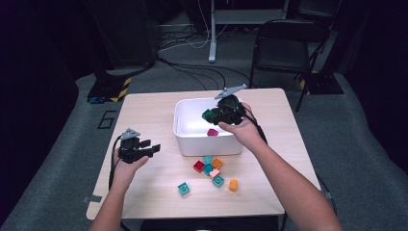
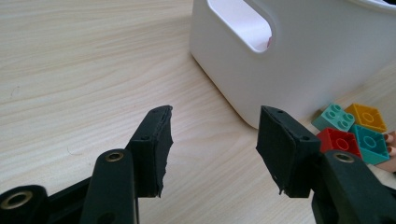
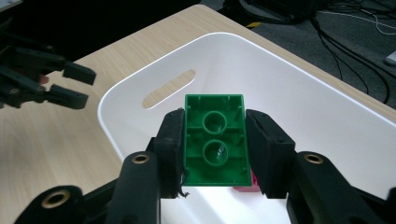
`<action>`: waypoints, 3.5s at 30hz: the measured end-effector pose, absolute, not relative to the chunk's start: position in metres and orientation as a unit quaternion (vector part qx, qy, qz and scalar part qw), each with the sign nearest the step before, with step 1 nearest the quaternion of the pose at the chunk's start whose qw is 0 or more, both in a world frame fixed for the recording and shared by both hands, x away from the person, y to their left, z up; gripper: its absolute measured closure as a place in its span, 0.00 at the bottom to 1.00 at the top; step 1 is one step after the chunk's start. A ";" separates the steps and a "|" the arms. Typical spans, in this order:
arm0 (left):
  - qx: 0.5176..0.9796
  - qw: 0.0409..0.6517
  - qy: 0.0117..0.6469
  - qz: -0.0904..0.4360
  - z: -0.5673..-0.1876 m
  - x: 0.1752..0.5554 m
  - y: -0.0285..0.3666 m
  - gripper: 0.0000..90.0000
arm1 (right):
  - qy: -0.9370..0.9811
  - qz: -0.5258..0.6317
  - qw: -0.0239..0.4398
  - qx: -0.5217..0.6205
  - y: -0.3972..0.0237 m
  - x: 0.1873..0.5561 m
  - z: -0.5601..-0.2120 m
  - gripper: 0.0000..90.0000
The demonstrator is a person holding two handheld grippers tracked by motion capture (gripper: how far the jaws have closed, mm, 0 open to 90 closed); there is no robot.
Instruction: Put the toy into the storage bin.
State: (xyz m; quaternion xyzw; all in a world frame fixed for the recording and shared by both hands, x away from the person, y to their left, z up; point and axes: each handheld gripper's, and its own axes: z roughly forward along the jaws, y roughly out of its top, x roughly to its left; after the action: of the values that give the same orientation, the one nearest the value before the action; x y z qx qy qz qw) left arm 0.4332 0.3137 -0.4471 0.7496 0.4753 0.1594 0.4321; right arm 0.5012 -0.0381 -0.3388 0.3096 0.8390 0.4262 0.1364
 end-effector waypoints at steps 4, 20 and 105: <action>0.749 0.433 0.475 0.159 -0.447 0.434 0.314 0.49 | 0.842 0.419 0.138 0.311 -0.034 0.519 -0.344 0.65; 0.743 0.437 0.482 0.157 -0.448 0.434 0.317 0.49 | 0.848 0.388 0.141 0.333 -0.023 0.563 -0.367 0.65; 0.747 0.422 0.489 0.159 -0.455 0.436 0.314 0.48 | 0.856 0.392 0.119 0.314 -0.046 0.390 -0.486 0.58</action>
State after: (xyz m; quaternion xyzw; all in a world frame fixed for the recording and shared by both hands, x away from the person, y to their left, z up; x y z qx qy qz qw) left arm 0.4360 0.3144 -0.4551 0.7467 0.4887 0.1594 0.4222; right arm 0.3896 -0.0456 -0.4861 0.3138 0.8565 0.3922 0.1190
